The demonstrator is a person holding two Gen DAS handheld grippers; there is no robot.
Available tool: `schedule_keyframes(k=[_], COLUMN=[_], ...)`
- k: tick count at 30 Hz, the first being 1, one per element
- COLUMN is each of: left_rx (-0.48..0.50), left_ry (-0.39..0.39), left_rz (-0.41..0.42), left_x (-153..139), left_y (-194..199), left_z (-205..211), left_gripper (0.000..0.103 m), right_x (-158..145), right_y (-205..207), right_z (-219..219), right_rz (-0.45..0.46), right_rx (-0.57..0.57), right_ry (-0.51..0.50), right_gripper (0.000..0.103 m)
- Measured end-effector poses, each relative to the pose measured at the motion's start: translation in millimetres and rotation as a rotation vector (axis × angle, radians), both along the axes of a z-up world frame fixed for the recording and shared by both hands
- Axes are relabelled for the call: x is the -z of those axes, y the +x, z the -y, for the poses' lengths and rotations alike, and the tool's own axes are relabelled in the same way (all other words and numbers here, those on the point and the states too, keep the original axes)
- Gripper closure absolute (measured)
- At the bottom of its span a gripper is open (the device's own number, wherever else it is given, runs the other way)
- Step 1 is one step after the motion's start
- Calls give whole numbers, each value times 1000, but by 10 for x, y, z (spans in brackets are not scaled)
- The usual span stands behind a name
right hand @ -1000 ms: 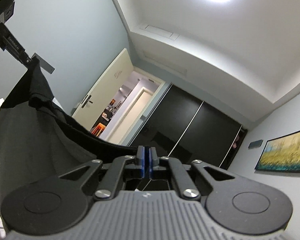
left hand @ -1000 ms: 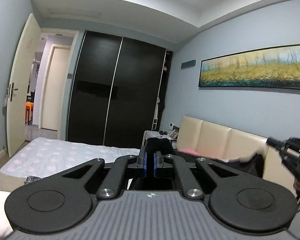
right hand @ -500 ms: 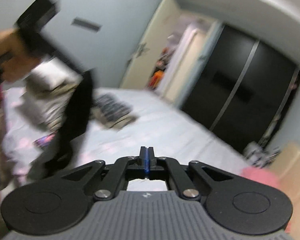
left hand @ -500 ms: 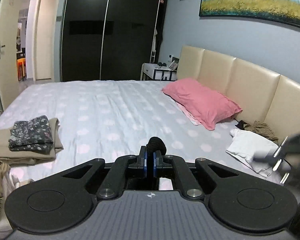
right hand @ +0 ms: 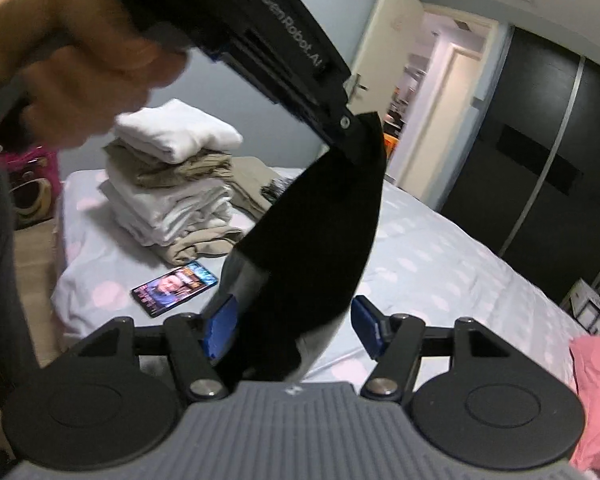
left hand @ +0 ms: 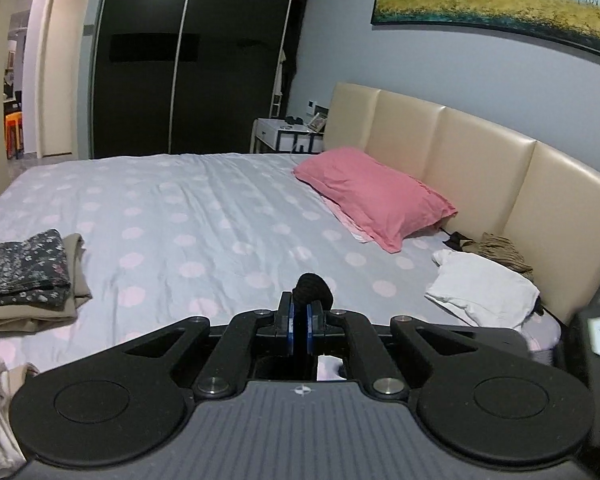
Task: Fold clothes
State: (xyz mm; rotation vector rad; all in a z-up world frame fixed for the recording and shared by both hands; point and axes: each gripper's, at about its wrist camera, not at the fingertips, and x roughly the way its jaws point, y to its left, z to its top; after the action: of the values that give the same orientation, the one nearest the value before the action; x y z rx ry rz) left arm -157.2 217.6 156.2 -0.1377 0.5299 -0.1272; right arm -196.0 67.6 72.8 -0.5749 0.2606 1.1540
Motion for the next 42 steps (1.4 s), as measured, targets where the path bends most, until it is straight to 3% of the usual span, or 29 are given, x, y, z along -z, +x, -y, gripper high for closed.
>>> schedule_keyframes(k=[2, 4, 5, 6, 11, 15, 17, 20, 22, 28, 33, 36, 42], left_rx=[11, 16, 17, 15, -15, -9, 10, -12, -24, -15, 2, 16, 40], left_ry=[2, 7, 13, 23, 62, 77, 100, 144, 150, 61, 45, 77, 229], left_rz=[-1, -3, -4, -6, -28, -71, -105, -125, -122, -158, -218, -228, -177], left_x=[13, 27, 36, 52, 174, 294, 367, 486, 558, 967, 1485, 1689, 1900], left_y=[14, 18, 22, 30, 91, 203, 257, 254, 193, -102, -298, -355, -370], left_z=[11, 8, 3, -9, -126, -187, -165, -115, -118, -77, 145, 298, 600], left_gripper=[99, 99, 99, 99, 99, 96, 77, 59, 51, 51, 57, 60, 63], right_x=[5, 36, 46, 57, 46, -68, -106, -130, -109, -17, -9, -9, -41], right_y=[67, 139, 173, 208, 367, 696, 839, 1042, 1166, 1327, 1334, 1325, 1315], right_z=[-99, -148, -153, -159, -90, 126, 203, 320, 395, 524, 517, 479, 500], right_rz=[-25, -53, -74, -95, -199, -443, -515, -590, -637, -696, -707, -715, -722], right_rx=[39, 39, 33, 28, 8, 34, 61, 118, 161, 231, 222, 210, 195], right_ry=[-13, -34, -44, -54, -68, 36, 86, 143, 175, 209, 216, 221, 232], right_gripper=[39, 56, 87, 99, 100, 100, 100, 100, 100, 100, 100, 100, 100])
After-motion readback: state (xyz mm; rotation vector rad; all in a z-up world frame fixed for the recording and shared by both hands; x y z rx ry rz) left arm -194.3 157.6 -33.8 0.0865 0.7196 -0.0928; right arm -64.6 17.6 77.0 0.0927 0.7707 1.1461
